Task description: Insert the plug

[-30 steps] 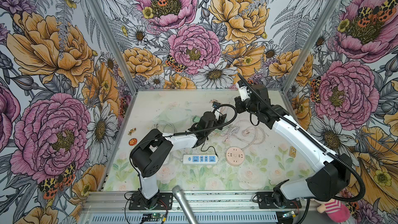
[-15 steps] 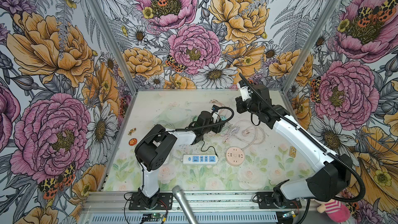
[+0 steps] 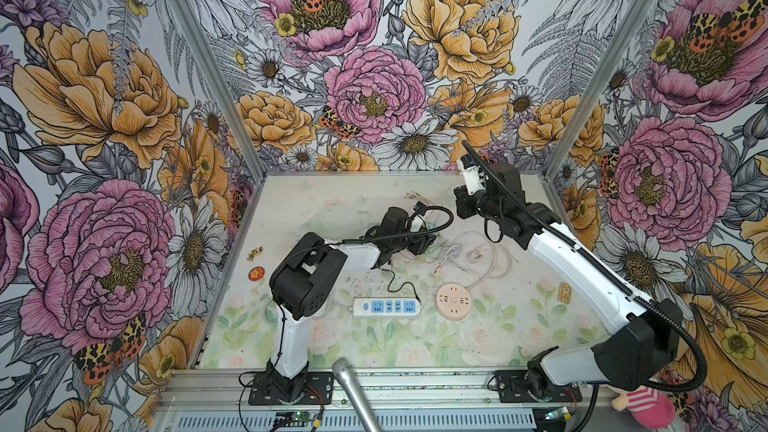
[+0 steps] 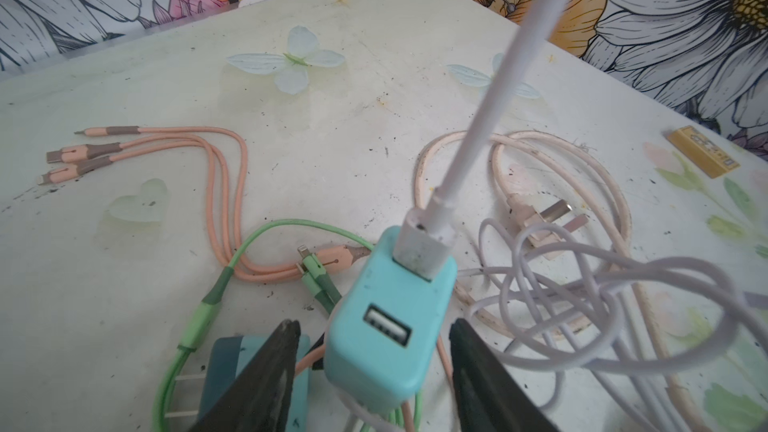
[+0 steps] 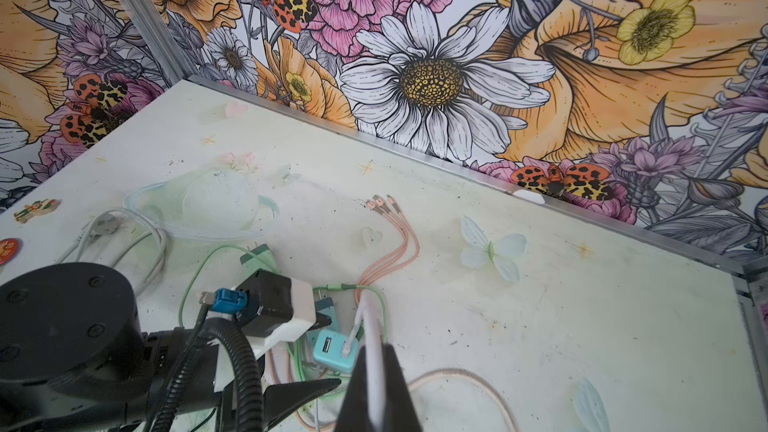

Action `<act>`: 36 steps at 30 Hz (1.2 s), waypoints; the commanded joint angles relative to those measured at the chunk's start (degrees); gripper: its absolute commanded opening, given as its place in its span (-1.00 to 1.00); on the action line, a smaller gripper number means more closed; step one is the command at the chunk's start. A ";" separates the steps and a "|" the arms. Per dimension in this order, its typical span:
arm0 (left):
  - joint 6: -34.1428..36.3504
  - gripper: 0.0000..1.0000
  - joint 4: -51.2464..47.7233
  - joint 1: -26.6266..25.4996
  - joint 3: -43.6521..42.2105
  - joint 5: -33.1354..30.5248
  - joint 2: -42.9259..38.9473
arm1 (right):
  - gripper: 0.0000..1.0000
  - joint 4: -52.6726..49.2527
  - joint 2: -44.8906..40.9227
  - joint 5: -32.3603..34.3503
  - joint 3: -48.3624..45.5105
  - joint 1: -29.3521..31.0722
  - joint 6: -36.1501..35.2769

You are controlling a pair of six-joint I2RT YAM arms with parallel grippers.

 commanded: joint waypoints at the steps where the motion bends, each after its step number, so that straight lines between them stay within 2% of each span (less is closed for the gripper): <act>1: 1.78 0.02 -0.43 0.60 1.87 3.67 0.90 | -1.00 1.51 -1.45 -0.72 -0.16 -0.31 0.28; 3: 1.28 -0.20 -0.52 1.14 2.03 5.03 1.03 | -1.00 1.56 -1.37 -0.50 -0.13 -0.36 0.40; 10: 1.29 -0.60 -0.49 1.35 1.09 6.28 0.57 | -1.00 1.56 -1.07 -0.25 -0.16 -0.41 0.38; 17: 2.00 -0.72 -1.01 1.26 -0.86 1.86 -4.66 | -1.00 1.54 -1.20 0.87 -0.88 -0.56 -0.08; 23: 4.74 -0.73 -11.44 1.26 0.61 -3.93 -11.93 | -1.00 1.54 -1.38 1.39 -1.42 -1.15 -0.10; 27: 6.02 -0.73 -19.16 1.27 2.26 -4.53 -14.38 | -1.00 1.56 -1.25 1.27 -1.14 -1.27 -0.08; 36: 1.66 -0.75 -23.00 0.50 2.98 -5.00 -20.51 | -1.00 1.64 -0.50 5.75 3.04 -1.78 -3.35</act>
